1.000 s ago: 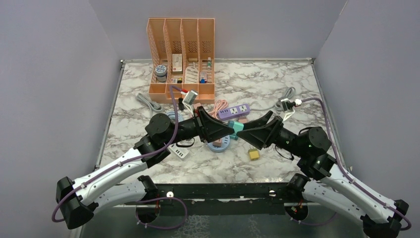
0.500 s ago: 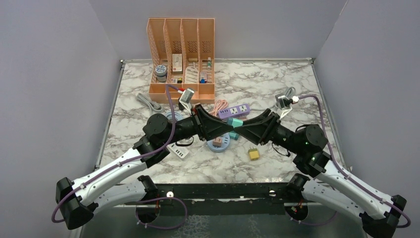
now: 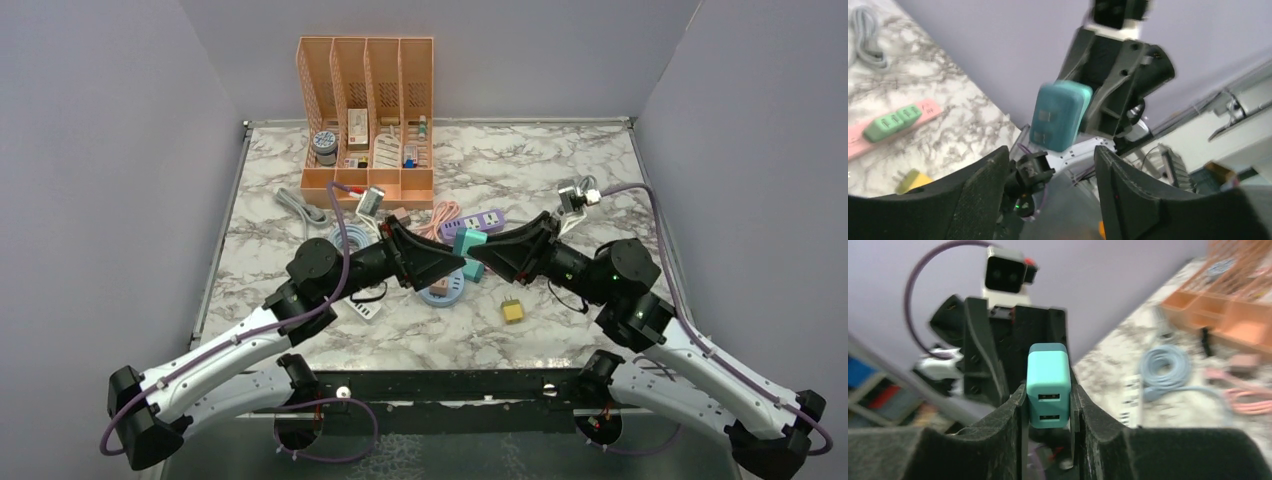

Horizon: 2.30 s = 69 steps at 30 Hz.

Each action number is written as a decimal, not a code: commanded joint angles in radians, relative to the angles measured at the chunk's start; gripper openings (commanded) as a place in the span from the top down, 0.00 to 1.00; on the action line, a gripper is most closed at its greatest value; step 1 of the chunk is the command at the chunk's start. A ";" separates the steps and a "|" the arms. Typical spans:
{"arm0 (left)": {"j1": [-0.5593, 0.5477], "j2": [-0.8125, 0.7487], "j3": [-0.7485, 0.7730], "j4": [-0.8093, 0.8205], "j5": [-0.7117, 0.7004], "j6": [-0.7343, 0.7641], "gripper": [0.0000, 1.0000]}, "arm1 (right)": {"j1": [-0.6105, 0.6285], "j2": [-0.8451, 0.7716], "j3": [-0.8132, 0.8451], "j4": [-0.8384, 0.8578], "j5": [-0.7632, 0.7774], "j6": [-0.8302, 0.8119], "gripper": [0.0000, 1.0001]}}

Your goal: Insert the plug

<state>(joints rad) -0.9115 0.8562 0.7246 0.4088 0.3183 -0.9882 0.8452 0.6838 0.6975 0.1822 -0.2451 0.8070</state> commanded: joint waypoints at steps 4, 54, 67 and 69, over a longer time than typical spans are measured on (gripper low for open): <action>-0.003 -0.138 -0.024 -0.441 -0.425 0.164 0.21 | -0.001 0.215 0.348 -0.541 0.304 -0.704 0.99; 0.000 -0.408 -0.482 -0.228 -0.348 0.829 0.19 | -0.737 0.703 0.370 -1.200 0.091 -1.928 0.99; 0.000 -0.483 -0.479 -0.275 -0.273 0.926 0.19 | -0.633 0.788 0.417 -1.223 0.075 -1.961 0.99; -0.001 -0.480 -0.482 -0.260 -0.270 0.924 0.19 | -0.632 0.783 0.397 -1.225 0.075 -1.962 0.99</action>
<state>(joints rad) -0.9119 0.3763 0.2207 0.1253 -0.0006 -0.0921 0.2043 1.4647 1.1072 -1.0183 -0.1410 -1.1332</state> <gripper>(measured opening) 0.813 0.292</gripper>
